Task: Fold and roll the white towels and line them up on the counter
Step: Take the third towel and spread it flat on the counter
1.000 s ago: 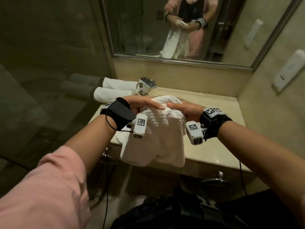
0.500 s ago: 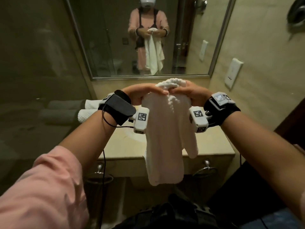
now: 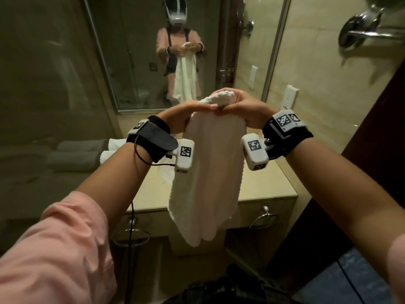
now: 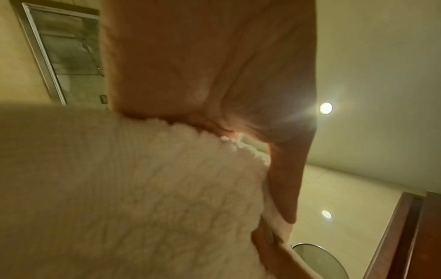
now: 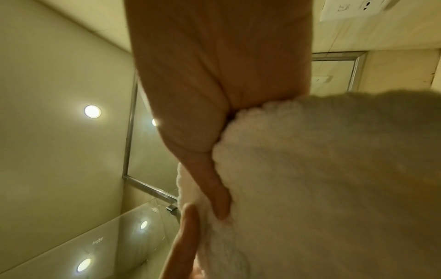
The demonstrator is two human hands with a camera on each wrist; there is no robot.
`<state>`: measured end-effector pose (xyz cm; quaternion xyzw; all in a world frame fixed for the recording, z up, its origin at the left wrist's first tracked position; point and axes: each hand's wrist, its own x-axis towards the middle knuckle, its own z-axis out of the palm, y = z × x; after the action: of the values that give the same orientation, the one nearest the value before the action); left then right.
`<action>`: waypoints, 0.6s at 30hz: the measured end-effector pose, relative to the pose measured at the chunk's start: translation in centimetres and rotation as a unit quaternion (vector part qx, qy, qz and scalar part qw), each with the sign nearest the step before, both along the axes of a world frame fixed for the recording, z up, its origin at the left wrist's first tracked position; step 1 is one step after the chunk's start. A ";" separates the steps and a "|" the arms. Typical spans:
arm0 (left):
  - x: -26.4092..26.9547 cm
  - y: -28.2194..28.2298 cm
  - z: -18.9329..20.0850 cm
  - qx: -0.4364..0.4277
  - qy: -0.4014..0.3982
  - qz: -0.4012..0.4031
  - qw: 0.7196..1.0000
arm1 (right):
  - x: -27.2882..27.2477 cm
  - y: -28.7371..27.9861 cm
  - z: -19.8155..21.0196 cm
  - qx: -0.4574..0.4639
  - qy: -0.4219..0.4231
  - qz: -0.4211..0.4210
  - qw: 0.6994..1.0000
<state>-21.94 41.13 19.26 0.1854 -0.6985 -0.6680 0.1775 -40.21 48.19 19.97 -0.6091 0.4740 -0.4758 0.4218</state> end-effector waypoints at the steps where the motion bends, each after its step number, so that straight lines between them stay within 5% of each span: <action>1: 0.2 0.3 0.3 0.015 0.007 -0.010 1.000 | 0.0 0.1 0.2 0.001 0.001 -0.001 1.000; 6: 0.7 -0.5 0.4 0.042 0.040 -0.023 0.998 | 0.2 0.4 0.3 -0.001 0.006 -0.043 0.999; 9: 0.7 -1.7 -0.4 -0.020 -0.006 0.058 0.998 | 0.5 0.7 -0.4 0.017 0.014 -0.063 0.998; 13: 1.1 -1.6 -1.2 -0.042 -0.060 0.044 0.996 | 0.1 0.8 -1.4 0.047 0.035 -0.079 0.995; 18: 0.6 -1.7 -1.2 -0.059 -0.057 0.013 0.997 | -0.7 1.3 -1.8 0.166 0.087 -0.057 0.981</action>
<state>-21.31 39.39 18.05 0.2214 -0.7430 -0.6118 0.1570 -40.94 49.46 18.20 -0.5419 0.6149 -0.3593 0.4463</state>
